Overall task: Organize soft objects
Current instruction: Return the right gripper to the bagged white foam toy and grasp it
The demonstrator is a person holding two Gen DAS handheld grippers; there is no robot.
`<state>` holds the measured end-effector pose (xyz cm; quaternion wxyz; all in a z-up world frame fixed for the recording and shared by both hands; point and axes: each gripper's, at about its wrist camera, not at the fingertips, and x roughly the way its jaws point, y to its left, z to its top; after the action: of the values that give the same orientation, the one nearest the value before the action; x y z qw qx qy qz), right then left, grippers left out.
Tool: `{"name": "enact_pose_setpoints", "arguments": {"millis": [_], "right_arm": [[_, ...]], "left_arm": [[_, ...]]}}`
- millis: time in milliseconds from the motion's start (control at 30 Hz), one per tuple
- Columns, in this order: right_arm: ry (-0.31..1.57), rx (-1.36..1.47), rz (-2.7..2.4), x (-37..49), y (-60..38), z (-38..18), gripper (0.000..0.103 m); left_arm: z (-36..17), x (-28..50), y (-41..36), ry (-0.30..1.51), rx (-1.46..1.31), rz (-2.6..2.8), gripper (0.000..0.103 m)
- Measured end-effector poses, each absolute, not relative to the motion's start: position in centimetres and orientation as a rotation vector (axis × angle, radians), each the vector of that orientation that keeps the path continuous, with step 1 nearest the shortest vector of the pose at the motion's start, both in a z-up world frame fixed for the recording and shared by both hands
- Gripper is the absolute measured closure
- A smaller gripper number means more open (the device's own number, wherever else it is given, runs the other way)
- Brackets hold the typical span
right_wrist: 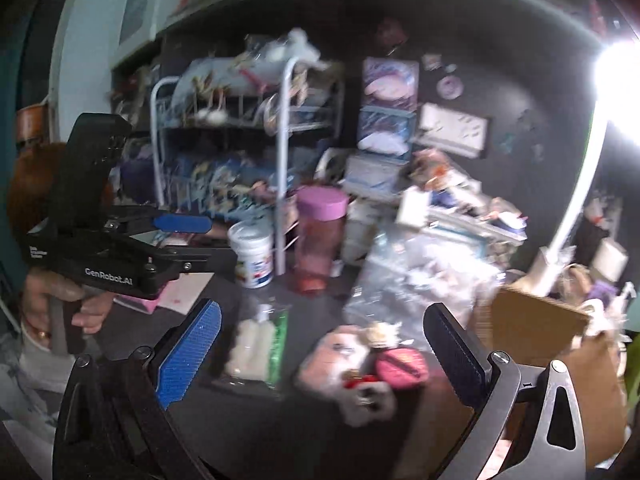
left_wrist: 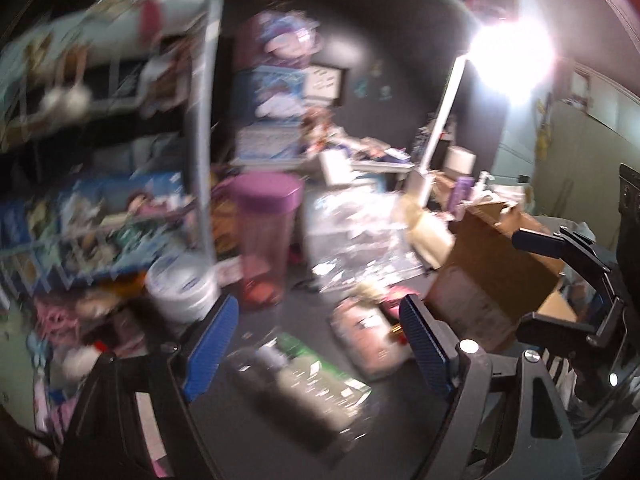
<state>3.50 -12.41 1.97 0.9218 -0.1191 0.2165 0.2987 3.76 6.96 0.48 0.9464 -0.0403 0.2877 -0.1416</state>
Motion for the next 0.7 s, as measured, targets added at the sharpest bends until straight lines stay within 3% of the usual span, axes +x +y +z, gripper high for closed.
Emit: {"name": "enact_pose_setpoints", "arguments": {"millis": [267,367,700], "right_arm": [[0.664,-0.205,0.748,7.3,-6.8,-4.4,0.002],[0.757,-0.210,0.774,8.7,-5.0,-7.0,0.016],[0.902,-0.244,0.775,12.0,-1.9,-11.9,0.033]], "left_arm": [[-5.5,5.4,10.9,0.700,-0.148,-0.238,0.022],[-7.3,6.4,11.5,0.744,-0.168,-0.232,0.022],[-10.3,8.1,11.2,0.824,-0.192,-0.279,0.022]]}}
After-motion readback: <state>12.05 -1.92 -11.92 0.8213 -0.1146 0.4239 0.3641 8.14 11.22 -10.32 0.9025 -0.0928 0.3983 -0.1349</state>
